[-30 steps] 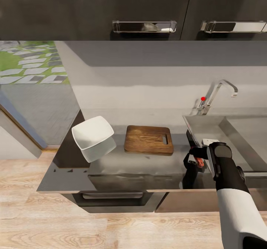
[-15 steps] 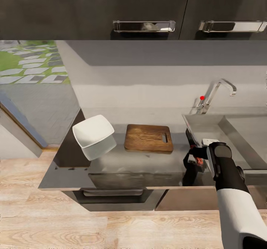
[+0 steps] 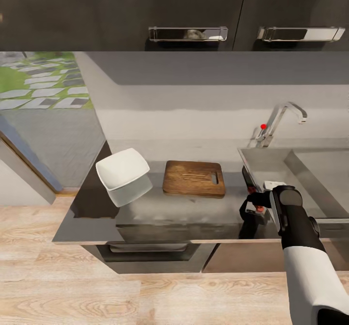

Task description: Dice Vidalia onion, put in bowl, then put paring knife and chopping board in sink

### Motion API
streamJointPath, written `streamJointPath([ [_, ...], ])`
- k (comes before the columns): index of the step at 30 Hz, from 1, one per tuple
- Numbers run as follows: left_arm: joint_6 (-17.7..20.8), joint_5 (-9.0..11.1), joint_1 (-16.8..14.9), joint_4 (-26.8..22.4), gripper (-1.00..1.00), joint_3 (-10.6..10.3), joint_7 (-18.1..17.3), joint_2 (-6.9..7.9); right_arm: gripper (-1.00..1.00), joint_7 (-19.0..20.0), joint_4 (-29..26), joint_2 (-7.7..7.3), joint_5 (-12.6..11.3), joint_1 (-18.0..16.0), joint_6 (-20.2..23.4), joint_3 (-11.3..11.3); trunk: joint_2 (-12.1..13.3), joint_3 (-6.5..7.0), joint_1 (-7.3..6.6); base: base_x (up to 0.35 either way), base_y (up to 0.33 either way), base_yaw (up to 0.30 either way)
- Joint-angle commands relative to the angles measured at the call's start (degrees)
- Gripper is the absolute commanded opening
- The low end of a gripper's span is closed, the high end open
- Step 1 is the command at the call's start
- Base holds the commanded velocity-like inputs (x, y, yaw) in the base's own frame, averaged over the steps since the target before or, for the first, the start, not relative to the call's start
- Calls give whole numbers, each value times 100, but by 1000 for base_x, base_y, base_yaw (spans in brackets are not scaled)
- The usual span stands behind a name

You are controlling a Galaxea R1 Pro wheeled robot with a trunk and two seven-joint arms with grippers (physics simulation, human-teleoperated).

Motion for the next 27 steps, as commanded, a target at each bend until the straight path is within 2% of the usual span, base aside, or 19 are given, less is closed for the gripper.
streamJointPath([
  [1,-7,4,4,-10,100,8,-7,-1,100,67,-4,0,68,-3,28,23,-9,-9,3,-4,0,0],
  [6,-7,4,1,-10,100,8,-7,-1,100,67,-4,0,68,-3,28,305,-9,-9,3,-2,0,0],
  [12,-7,4,2,-10,100,8,-7,-1,100,66,-4,0,68,-3,28,470,-9,-9,3,0,0,0],
  [27,-7,4,2,-10,100,8,-8,-1,100,57,-5,0,76,-3,28,524,-9,-9,3,0,0,0],
])
